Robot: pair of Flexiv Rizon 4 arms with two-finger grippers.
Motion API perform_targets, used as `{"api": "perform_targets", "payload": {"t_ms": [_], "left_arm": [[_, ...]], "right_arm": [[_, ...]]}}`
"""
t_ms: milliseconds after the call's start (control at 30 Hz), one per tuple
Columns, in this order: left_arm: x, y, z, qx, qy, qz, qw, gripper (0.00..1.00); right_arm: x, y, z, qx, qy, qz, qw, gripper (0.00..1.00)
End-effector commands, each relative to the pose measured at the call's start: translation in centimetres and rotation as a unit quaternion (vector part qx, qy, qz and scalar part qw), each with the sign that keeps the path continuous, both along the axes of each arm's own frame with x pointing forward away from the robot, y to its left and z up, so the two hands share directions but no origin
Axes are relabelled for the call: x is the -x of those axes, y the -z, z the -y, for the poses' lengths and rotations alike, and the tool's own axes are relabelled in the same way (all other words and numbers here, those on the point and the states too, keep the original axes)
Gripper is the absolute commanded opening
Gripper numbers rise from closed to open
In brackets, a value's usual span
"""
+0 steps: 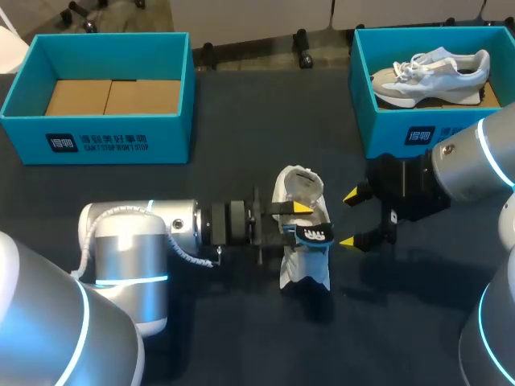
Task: Take the shoe out of the shoebox, open the shoe tongue, remove and reinsert the insole, then place the shoe into the shoebox
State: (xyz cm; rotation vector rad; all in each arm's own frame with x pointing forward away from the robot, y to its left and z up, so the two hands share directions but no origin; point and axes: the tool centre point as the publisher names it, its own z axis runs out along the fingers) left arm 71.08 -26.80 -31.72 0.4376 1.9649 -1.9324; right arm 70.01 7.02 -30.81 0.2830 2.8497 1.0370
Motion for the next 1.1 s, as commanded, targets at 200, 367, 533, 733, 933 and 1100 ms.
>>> {"api": "perform_targets", "payload": {"t_ms": [200, 367, 533, 733, 933, 1100], "left_arm": [[1.0, -1.5, -0.5, 0.003, 0.009, -0.001, 1.0, 0.38], [1.4, -1.1, -0.7, -0.004, 0.013, -0.008, 1.0, 0.02], [1.5, -0.5, -0.7, -0.012, 0.017, -0.011, 1.0, 0.0], [0.5, 0.6, -0.7, -0.019, 0.011, 0.008, 1.0, 0.0], [-0.3, 0.9, -0.6, -0.023, 0.012, 0.022, 0.999, 0.0], [-0.5, 1.4, -0.8, -0.029, 0.016, 0.025, 0.999, 0.0]], "right_arm": [[0.0, 0.0, 0.0, 0.0, 0.0, 0.0, 1.0, 1.0], [0.0, 0.0, 0.0, 0.0, 0.0, 0.0, 1.0, 1.0], [0.0, 0.0, 0.0, 0.0, 0.0, 0.0, 1.0, 1.0], [0.0, 0.0, 0.0, 0.0, 0.0, 0.0, 1.0, 1.0], [0.0, 0.0, 0.0, 0.0, 0.0, 0.0, 1.0, 1.0], [0.0, 0.0, 0.0, 0.0, 0.0, 0.0, 1.0, 1.0]]}}
